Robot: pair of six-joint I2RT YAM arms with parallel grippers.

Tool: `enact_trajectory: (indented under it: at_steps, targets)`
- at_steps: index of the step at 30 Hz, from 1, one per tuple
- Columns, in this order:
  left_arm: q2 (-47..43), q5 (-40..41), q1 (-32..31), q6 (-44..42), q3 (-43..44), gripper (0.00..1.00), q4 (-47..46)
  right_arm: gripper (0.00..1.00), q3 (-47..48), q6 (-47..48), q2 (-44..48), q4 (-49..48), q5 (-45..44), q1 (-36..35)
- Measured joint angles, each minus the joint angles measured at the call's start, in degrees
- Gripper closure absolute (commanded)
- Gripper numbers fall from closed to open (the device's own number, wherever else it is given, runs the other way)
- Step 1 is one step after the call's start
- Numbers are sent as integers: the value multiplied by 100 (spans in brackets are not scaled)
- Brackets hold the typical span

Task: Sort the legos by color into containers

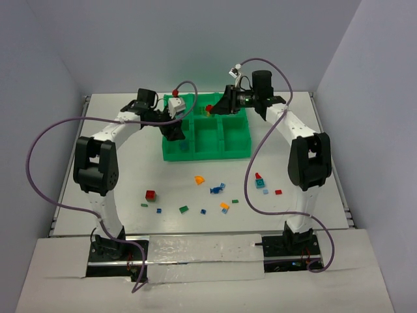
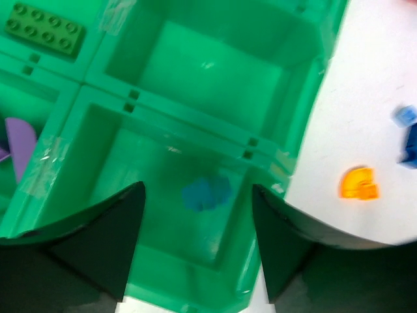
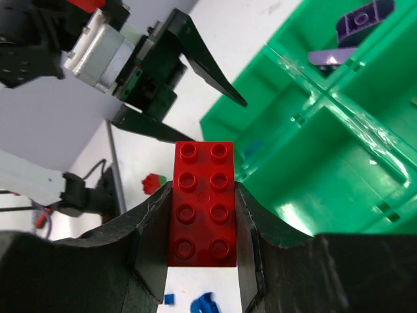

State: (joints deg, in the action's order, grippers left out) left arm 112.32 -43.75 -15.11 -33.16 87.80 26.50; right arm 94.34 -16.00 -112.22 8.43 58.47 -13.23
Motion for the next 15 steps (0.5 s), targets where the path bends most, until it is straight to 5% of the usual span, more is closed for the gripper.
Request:
enact_trajectory:
  at_steps: [4,7,10,15]
  targets:
    - [-41,-585,110,246,104,21,-7,100,-225,-977,4,-978,184,-2]
    - [-171,-1276,235,1235,217,22,-522,100,-463,-1631,15,-1896,316,-2]
    - [-332,-2013,392,3026,242,22,-2087,100,-710,-2282,37,-2824,421,-16]
    - [-259,-2684,561,7356,223,23,-6278,100,-745,-3097,45,-4001,493,-91]
